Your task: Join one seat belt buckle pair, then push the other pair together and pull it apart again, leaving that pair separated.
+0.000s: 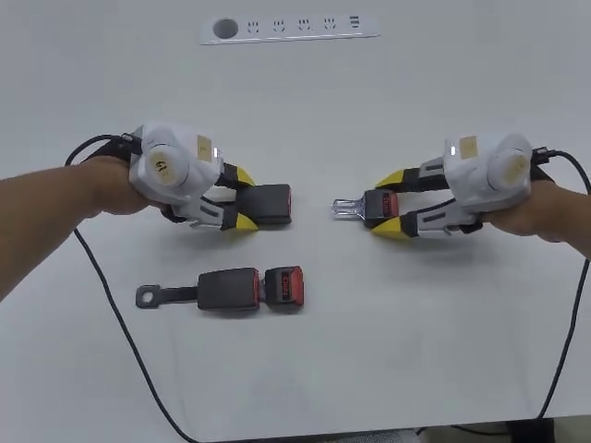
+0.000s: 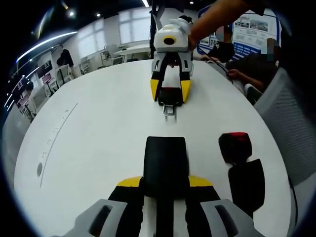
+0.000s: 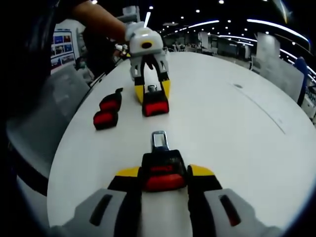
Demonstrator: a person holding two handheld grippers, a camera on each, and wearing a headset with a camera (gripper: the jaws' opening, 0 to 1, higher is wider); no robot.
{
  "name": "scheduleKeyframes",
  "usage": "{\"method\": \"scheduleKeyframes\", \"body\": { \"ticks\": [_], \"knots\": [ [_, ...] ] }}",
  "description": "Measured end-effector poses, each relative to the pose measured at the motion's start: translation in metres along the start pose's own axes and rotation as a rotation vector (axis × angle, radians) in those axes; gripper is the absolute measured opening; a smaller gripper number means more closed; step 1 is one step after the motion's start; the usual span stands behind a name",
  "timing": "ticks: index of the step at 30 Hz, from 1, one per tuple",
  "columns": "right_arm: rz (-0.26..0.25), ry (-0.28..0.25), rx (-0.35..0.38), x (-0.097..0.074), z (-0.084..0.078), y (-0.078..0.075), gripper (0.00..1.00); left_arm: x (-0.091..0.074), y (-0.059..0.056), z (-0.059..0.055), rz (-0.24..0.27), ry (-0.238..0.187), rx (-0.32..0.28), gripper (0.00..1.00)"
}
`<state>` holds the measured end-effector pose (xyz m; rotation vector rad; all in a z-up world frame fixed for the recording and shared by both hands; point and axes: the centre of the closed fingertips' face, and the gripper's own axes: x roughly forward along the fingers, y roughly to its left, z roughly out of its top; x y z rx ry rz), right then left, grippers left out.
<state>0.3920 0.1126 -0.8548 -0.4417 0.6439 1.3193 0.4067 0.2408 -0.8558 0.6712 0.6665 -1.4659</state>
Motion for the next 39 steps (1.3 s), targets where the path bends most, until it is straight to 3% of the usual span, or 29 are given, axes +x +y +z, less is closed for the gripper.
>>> {"method": "scheduleKeyframes", "body": {
  "ticks": [21, 22, 31, 39],
  "knots": [
    [0.015, -0.056, -0.002, 0.041, 0.036, 0.004, 0.36, -0.003, 0.003, -0.001, -0.009, 0.018, 0.006, 0.33],
    [0.011, -0.053, -0.027, 0.041, 0.036, 0.003, 0.36, -0.003, 0.003, -0.001, -0.01, 0.021, 0.009, 0.34],
    [0.008, -0.053, -0.01, 0.049, 0.042, 0.005, 0.36, -0.003, 0.002, -0.002, -0.02, 0.04, 0.024, 0.33],
    [0.003, -0.016, -0.009, 0.052, 0.043, 0.004, 0.36, -0.003, 0.002, -0.003, -0.029, 0.065, 0.042, 0.33]
  ]
}}
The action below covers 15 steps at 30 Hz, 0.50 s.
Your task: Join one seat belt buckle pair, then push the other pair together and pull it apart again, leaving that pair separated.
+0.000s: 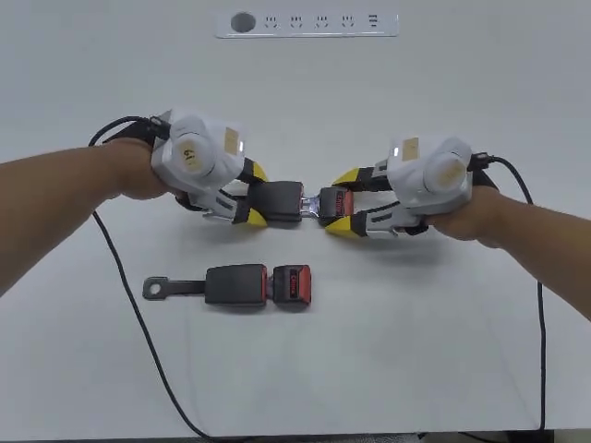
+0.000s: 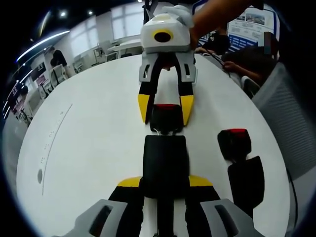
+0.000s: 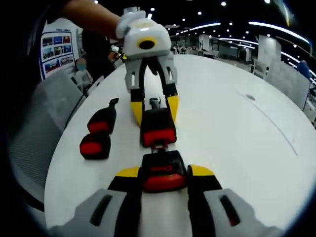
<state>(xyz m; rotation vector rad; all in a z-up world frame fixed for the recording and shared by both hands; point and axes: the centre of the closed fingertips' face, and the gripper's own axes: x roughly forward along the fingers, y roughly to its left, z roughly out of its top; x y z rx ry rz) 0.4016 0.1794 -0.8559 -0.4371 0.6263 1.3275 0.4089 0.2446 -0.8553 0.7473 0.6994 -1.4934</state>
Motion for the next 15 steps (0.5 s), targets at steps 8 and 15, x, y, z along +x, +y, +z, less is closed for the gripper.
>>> {"method": "scheduleKeyframes", "body": {
  "ticks": [8, 15],
  "knots": [
    [0.002, -0.004, 0.015, 0.009, 0.008, 0.001, 0.35, 0.0, 0.0, 0.0, -0.008, 0.017, 0.012, 0.33],
    [-0.01, -0.008, 0.045, 0.009, 0.009, -0.002, 0.35, 0.0, -0.001, 0.0, -0.01, 0.028, 0.019, 0.33]
  ]
}}
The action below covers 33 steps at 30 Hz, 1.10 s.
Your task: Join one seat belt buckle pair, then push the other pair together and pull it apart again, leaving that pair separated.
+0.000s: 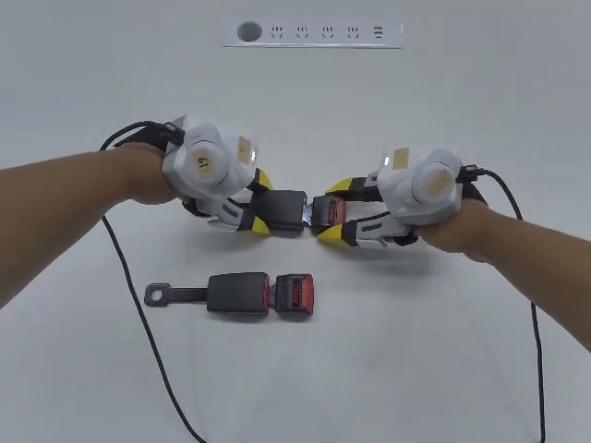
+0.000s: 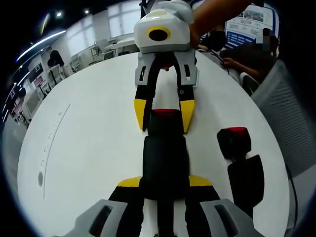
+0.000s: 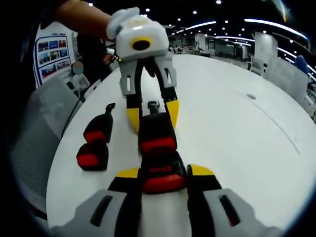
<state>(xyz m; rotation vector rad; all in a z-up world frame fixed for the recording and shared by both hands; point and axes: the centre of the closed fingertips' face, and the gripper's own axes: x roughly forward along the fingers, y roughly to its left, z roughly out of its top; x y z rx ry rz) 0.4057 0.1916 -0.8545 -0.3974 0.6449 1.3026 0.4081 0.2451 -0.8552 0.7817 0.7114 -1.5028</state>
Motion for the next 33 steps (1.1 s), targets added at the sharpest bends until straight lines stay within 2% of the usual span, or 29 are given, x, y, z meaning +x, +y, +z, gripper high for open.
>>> {"method": "scheduleKeyframes", "body": {
  "ticks": [13, 33],
  "knots": [
    [-0.023, 0.027, -0.001, 0.002, 0.0025, -0.001, 0.35, 0.0, 0.0006, 0.0001, 0.007, 0.01, -0.023, 0.33],
    [-0.036, 0.03, -0.002, 0.0037, 0.0008, -0.002, 0.35, 0.0014, 0.0014, 0.0007, 0.011, 0.022, -0.029, 0.33]
  ]
}}
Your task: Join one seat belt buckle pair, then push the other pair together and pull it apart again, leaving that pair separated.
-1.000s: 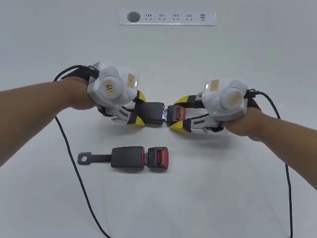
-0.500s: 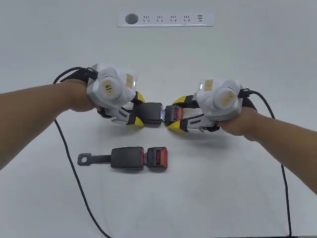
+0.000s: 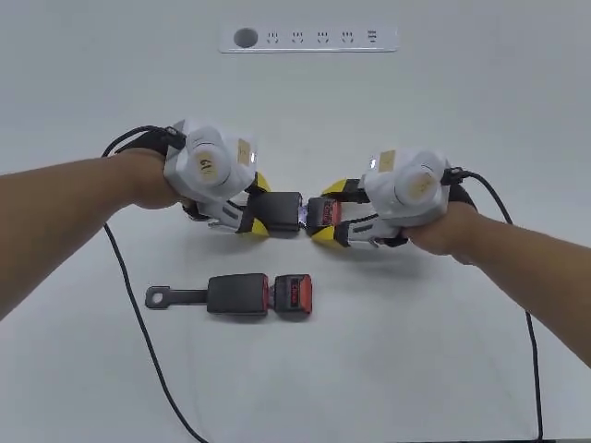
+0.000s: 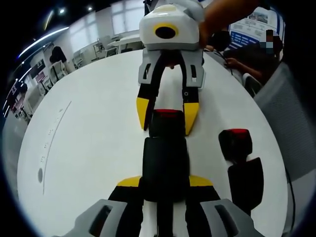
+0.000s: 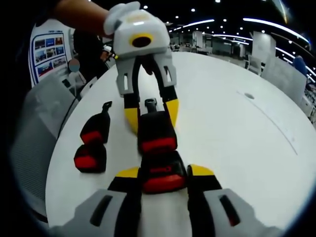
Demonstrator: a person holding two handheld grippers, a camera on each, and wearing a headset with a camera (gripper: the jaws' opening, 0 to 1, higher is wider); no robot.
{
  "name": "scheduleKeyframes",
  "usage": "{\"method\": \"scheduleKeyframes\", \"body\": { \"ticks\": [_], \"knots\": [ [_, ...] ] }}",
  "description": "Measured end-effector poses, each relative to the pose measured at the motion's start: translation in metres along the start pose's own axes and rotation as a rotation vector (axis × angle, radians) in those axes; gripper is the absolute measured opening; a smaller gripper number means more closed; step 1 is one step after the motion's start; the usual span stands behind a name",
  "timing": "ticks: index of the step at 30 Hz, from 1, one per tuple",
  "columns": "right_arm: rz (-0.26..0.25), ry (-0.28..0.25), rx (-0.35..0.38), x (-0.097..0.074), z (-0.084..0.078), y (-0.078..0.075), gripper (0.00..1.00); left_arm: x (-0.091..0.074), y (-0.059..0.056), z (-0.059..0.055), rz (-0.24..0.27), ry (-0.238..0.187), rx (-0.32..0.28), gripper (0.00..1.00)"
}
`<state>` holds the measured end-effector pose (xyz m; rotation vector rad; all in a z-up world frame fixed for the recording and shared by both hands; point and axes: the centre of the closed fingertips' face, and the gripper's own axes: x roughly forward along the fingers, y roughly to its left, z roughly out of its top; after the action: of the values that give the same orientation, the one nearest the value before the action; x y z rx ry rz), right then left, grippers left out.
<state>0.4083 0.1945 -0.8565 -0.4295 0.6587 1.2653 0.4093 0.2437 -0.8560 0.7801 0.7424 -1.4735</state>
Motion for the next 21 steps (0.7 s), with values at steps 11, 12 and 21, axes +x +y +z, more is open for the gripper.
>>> {"method": "scheduleKeyframes", "body": {
  "ticks": [11, 12, 21],
  "knots": [
    [-0.005, 0.007, -0.007, 0.001, -0.0026, -0.0022, 0.36, 0.0003, 0.0003, -0.0001, 0.0, 0.009, -0.002, 0.34],
    [-0.005, 0.007, -0.009, 0.001, -0.0027, -0.0019, 0.36, 0.0003, 0.0002, -0.0002, 0.0, 0.01, -0.002, 0.34],
    [-0.004, 0.011, -0.019, 0.0017, -0.0043, -0.0018, 0.36, 0.0001, -0.0005, -0.0004, 0.003, 0.007, -0.008, 0.34]
  ]
}}
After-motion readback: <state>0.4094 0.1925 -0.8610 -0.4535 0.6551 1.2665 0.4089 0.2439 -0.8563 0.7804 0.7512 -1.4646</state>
